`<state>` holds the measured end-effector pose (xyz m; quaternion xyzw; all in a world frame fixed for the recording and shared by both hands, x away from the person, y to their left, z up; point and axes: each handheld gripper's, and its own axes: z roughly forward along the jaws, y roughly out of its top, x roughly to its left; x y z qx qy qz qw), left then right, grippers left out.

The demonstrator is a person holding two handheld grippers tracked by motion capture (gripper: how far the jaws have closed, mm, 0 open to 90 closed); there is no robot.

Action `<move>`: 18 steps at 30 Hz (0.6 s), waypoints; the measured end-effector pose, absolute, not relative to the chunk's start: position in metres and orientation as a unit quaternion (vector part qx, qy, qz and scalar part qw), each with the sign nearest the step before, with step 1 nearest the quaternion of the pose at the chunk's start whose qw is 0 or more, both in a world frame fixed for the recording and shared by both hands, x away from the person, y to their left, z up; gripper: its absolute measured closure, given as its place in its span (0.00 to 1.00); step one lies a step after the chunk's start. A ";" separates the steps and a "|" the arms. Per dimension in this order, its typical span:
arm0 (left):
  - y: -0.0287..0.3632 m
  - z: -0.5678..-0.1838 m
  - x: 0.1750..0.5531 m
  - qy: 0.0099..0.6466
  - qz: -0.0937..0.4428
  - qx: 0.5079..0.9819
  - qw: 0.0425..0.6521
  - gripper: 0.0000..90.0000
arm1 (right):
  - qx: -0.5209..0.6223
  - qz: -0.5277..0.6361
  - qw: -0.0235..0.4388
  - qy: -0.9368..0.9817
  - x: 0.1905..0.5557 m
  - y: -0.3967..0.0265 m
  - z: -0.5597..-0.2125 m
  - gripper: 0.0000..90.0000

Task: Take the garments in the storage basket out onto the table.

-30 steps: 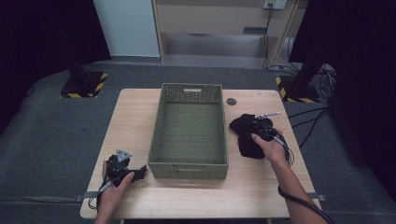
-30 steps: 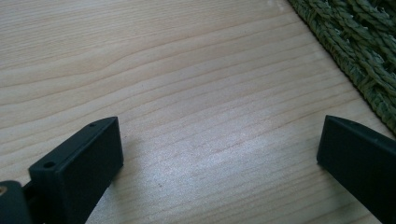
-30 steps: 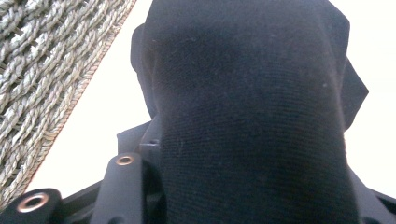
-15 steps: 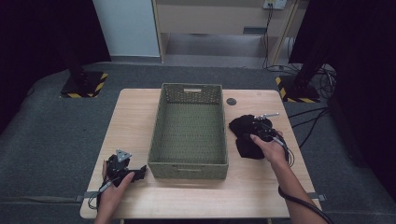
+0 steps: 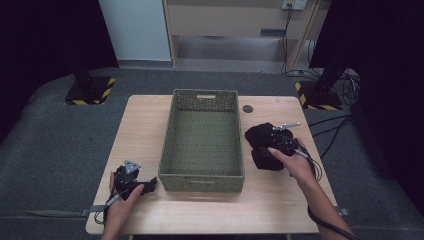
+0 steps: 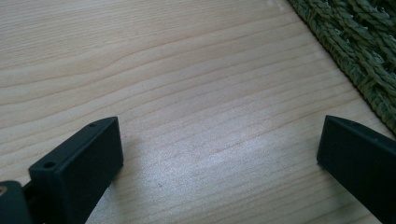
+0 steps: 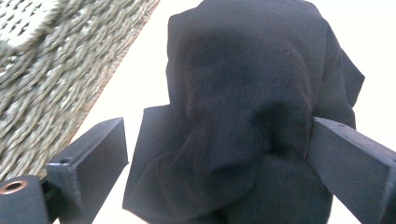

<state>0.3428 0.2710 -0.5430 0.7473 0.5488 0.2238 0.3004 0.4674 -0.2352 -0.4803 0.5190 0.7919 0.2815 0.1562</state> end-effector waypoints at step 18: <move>0.271 -0.543 0.343 0.549 0.224 0.747 0.300 0.00 | 0.509 0.321 0.164 0.782 0.431 -0.243 -0.462 0.03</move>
